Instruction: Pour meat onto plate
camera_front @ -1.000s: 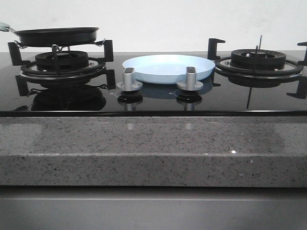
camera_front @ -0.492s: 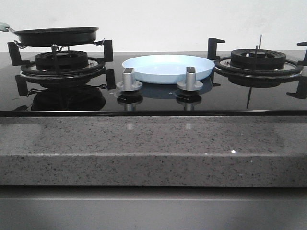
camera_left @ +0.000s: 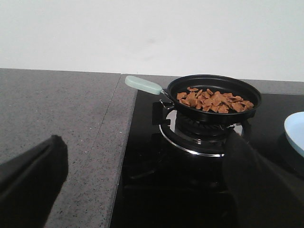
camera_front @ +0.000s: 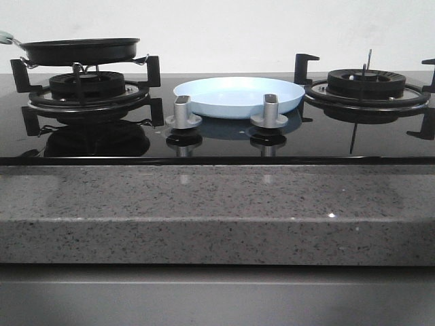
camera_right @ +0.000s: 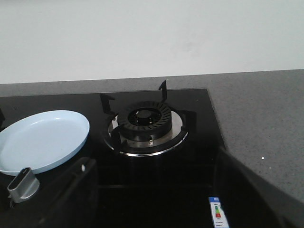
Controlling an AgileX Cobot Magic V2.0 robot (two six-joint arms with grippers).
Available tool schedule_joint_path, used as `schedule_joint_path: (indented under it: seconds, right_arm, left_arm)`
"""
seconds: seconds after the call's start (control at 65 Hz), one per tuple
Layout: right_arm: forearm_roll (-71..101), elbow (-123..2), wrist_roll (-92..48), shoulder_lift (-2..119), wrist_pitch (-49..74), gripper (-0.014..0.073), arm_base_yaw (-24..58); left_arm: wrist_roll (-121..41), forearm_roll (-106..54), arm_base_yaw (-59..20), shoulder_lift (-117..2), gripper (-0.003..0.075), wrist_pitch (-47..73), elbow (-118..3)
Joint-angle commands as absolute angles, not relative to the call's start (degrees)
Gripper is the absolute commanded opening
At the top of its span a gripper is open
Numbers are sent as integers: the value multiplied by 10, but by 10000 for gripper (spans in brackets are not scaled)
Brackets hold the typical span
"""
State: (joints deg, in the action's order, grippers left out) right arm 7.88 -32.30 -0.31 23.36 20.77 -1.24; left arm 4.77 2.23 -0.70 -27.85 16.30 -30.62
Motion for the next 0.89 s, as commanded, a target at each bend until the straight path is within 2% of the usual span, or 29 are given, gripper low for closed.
schedule_joint_path:
  seconds: [0.0,0.292,0.462,0.646,0.877]
  right_arm:
    - [80,-343,-6,244,177,539,-16]
    - [97,-375,-6,333,179,539,-11]
    - [109,-429,-6,422,199,539,6]
    - [109,-549,-6,554,248,537,51]
    - [108,-759,-6,770,398,536,106]
  left_arm:
    - [53,18,-7,-285,603,117,-327]
    - [53,18,-7,-286,515,116,-327]
    - [53,18,-7,-286,510,116,-327]
    - [53,18,-7,-286,510,116,-327]
    - [53,18,-7,-286,510,116,-327]
